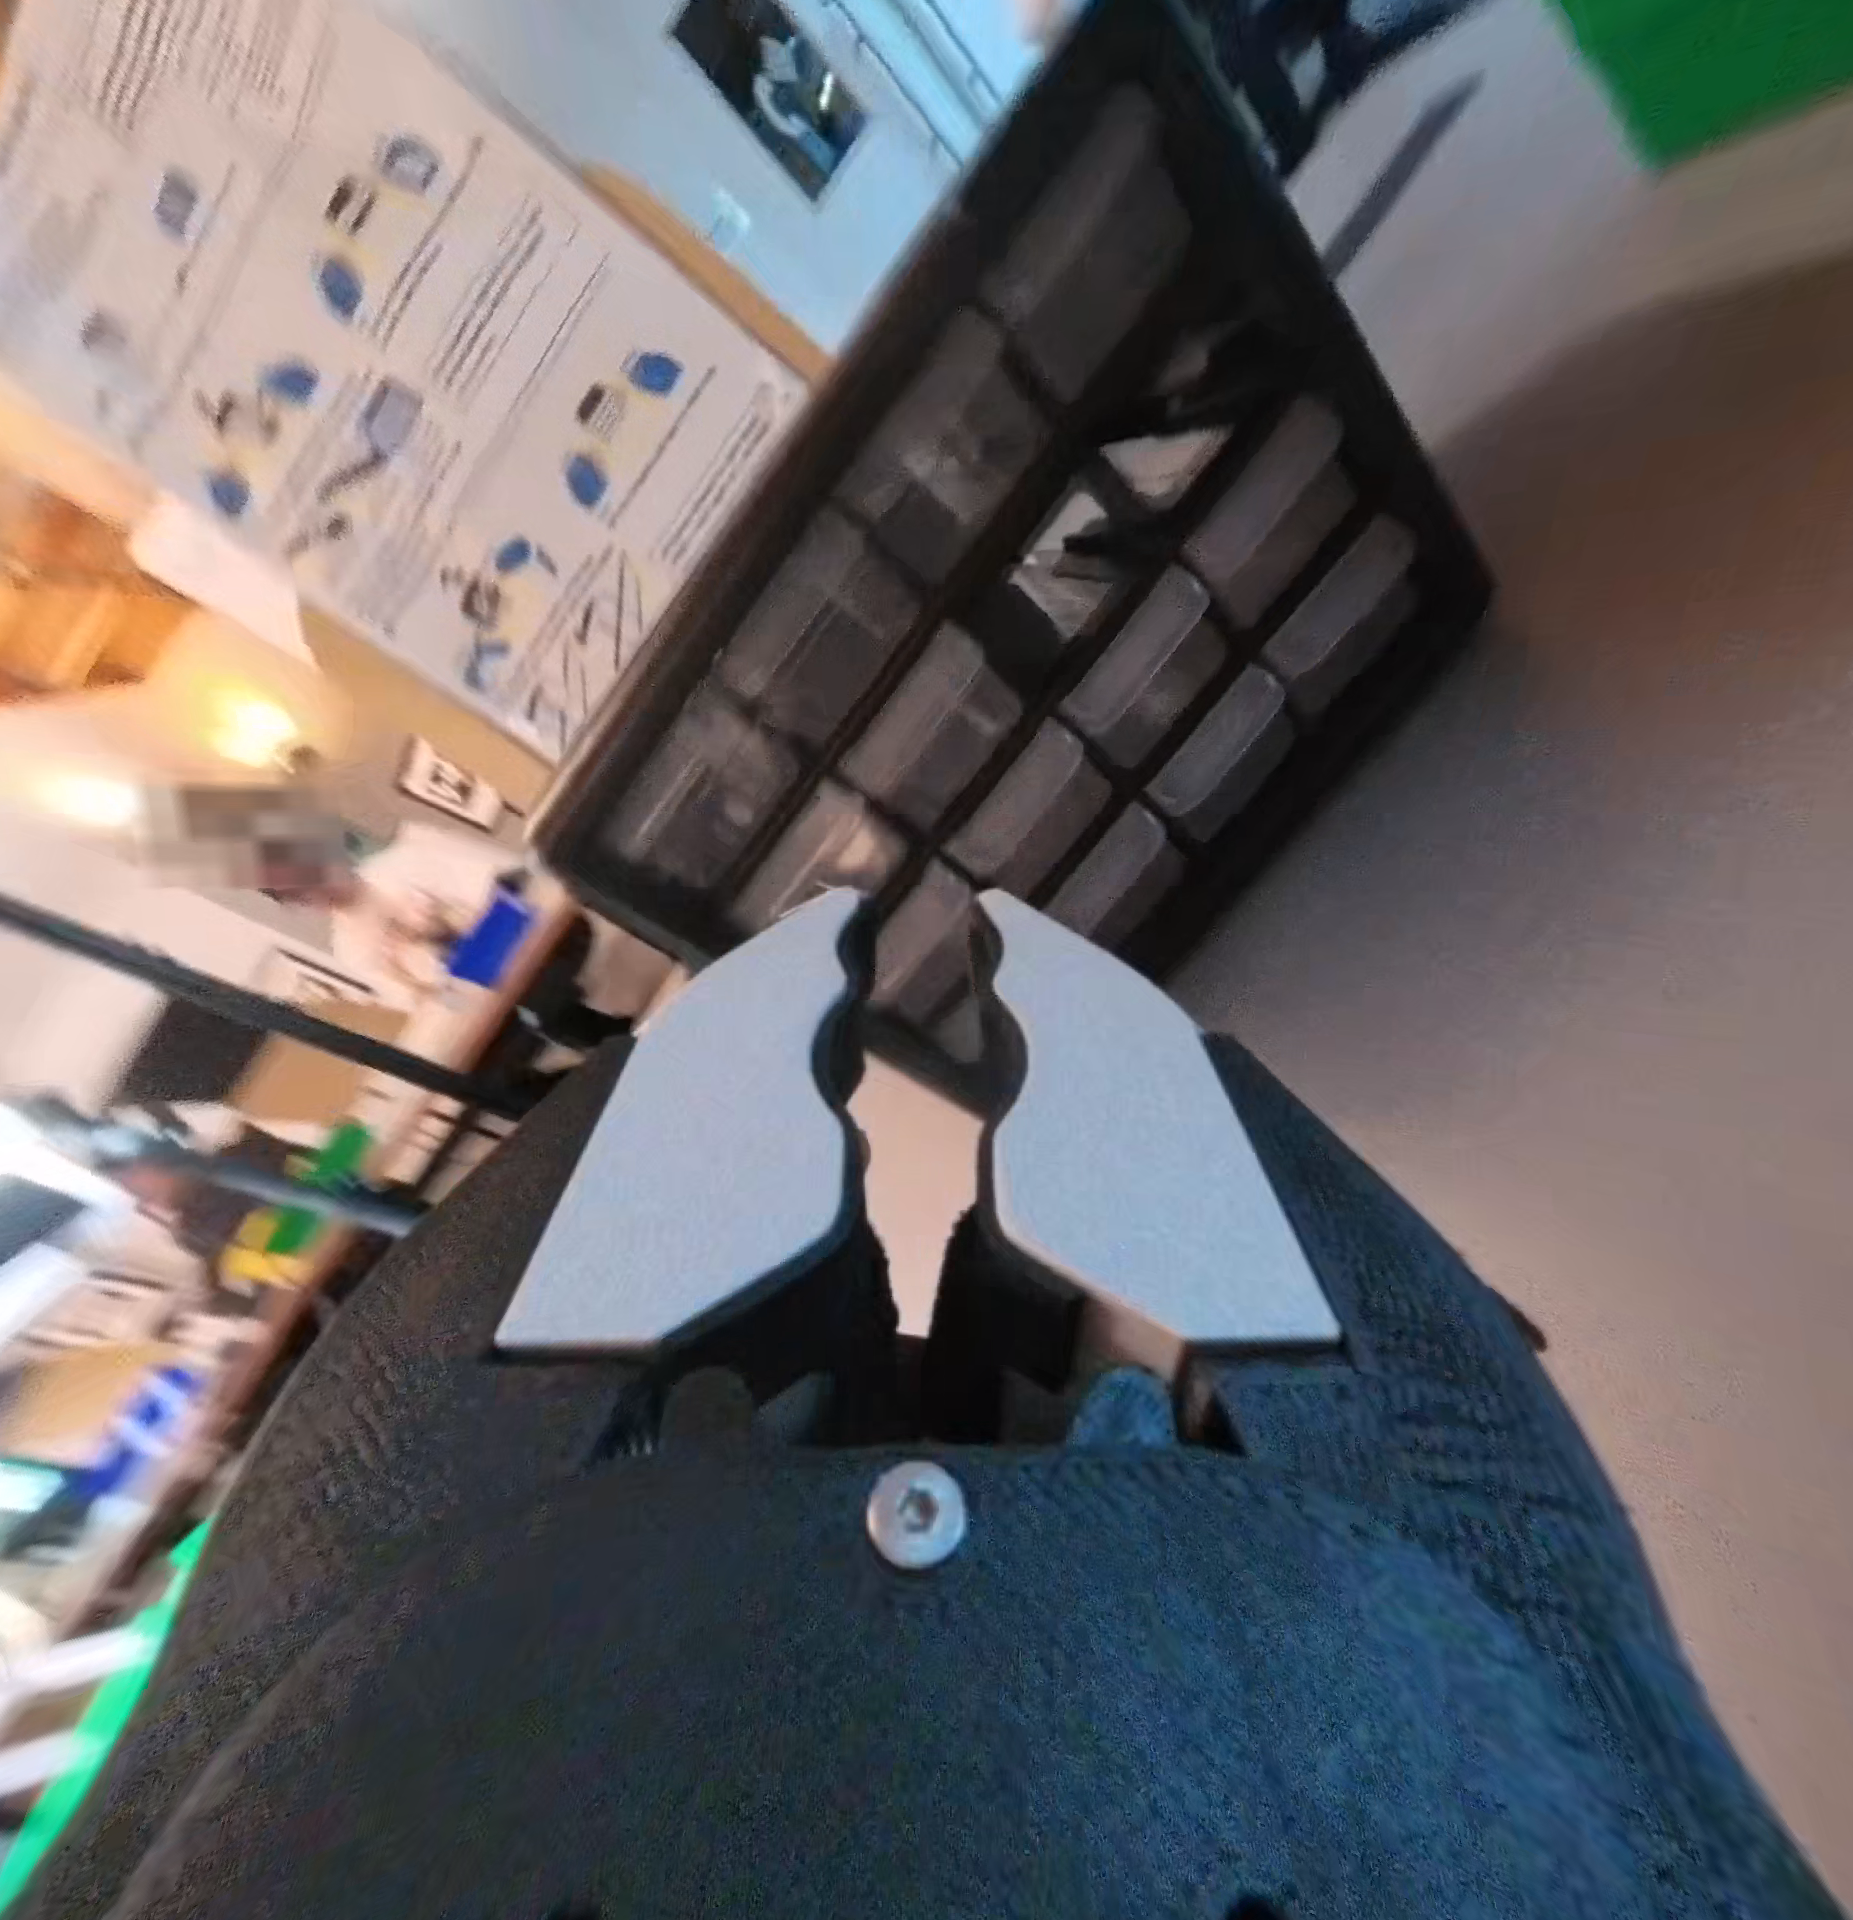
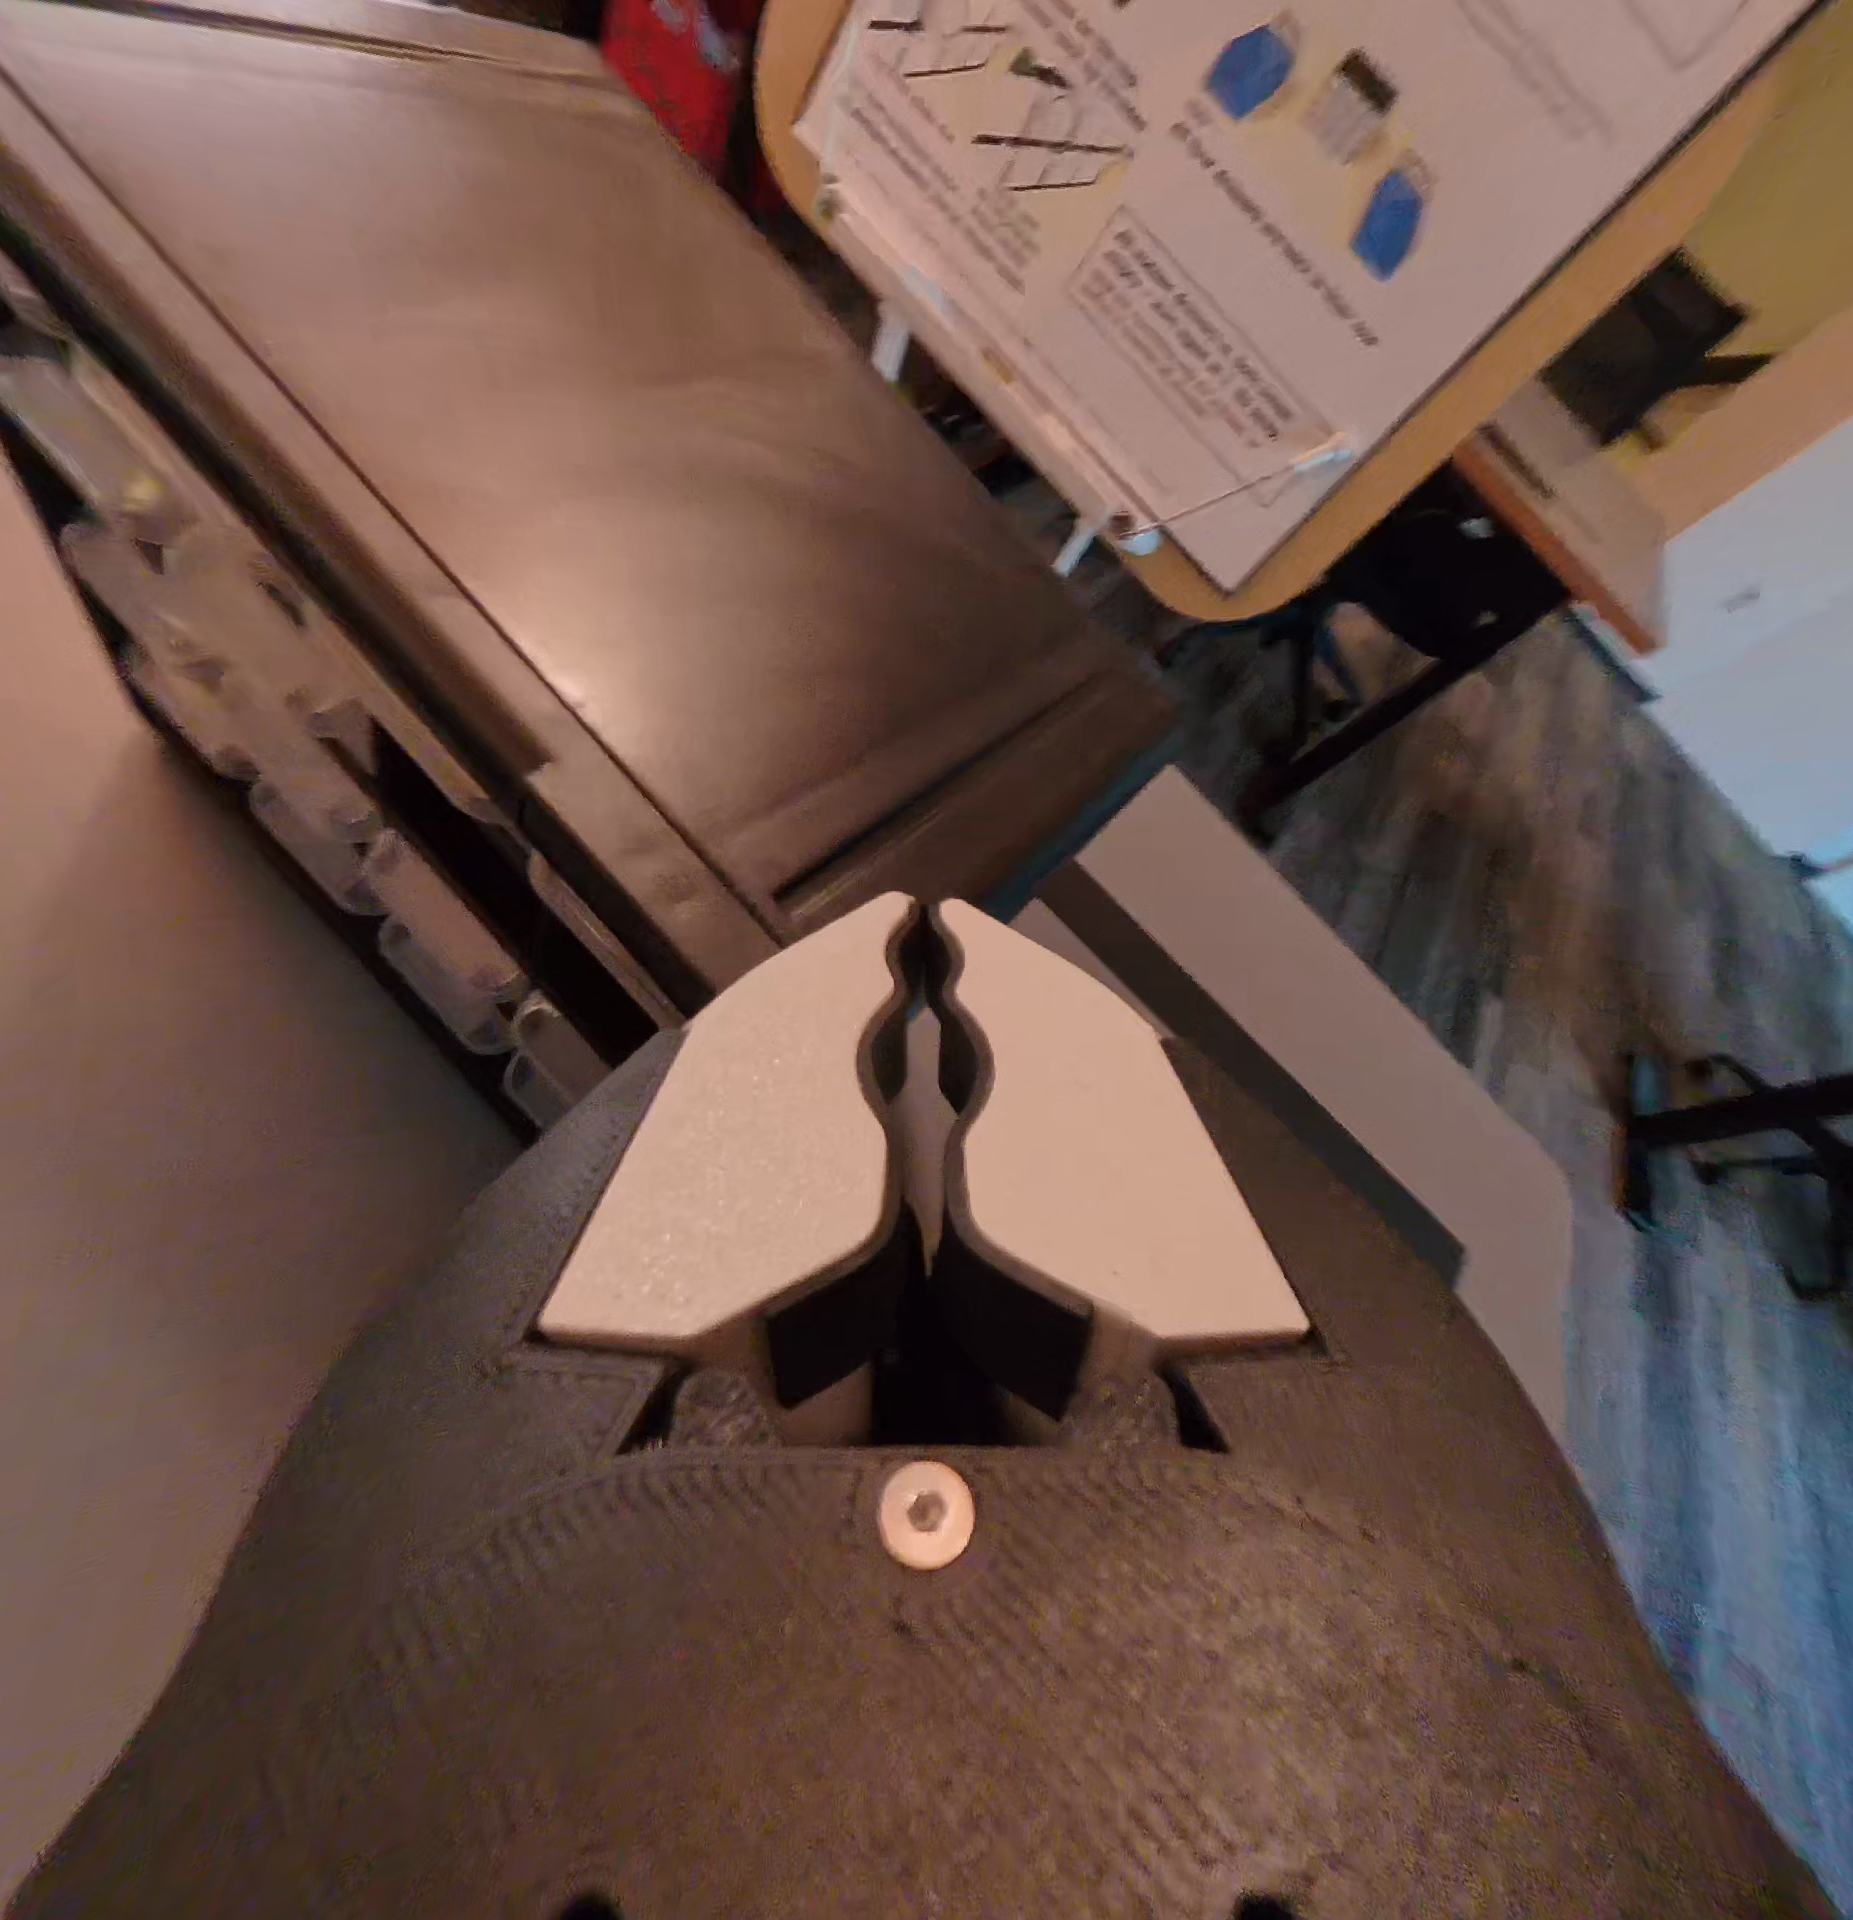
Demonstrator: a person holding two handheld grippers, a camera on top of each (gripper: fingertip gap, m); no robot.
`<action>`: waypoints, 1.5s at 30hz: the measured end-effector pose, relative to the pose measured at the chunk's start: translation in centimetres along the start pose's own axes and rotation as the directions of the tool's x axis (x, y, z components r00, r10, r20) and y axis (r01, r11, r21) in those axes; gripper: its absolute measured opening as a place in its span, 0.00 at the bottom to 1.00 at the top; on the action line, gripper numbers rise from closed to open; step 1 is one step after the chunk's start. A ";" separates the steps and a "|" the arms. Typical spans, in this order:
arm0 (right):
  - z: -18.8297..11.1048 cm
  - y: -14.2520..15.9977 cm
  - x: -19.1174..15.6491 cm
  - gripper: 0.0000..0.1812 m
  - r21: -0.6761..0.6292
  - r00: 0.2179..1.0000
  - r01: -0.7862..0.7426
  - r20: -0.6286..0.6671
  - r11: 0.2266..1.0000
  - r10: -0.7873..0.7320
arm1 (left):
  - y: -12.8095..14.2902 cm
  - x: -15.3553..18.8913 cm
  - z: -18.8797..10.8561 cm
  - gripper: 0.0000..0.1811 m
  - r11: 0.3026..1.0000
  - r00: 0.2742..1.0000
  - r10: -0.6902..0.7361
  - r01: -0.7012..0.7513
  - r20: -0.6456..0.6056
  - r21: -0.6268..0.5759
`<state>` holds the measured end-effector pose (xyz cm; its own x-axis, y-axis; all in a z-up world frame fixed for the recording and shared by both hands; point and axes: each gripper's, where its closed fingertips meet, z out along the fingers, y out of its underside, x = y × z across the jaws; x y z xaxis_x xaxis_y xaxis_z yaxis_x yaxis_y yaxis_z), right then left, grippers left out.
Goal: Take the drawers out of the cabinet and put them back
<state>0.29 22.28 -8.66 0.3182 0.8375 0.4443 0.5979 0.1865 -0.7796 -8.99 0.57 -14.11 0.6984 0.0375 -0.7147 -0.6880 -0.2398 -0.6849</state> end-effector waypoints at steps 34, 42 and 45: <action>-23.7 3.8 -8.2 0.41 0.636 0.990 -0.072 -0.049 0.769 0.133 | 34.1 -13.0 -10.1 0.27 0.446 0.841 -0.507 0.071 -0.186 -0.892; -24.3 3.8 -7.5 0.40 0.656 0.986 -0.064 -0.077 0.752 0.151 | 35.6 -15.6 -10.6 0.03 0.446 0.937 -0.299 -0.028 -0.179 -0.895; -24.1 3.7 -7.9 0.40 0.655 0.988 -0.059 -0.070 0.754 0.138 | 33.2 -18.0 -10.9 0.01 0.501 0.957 -0.287 0.108 -0.047 -0.859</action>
<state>17.73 4.01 -4.38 0.4482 0.8172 0.3625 -0.0496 0.4276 -0.9026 -42.25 -18.68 -22.50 0.8748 0.0589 -0.4808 -0.1002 -0.9491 -0.2986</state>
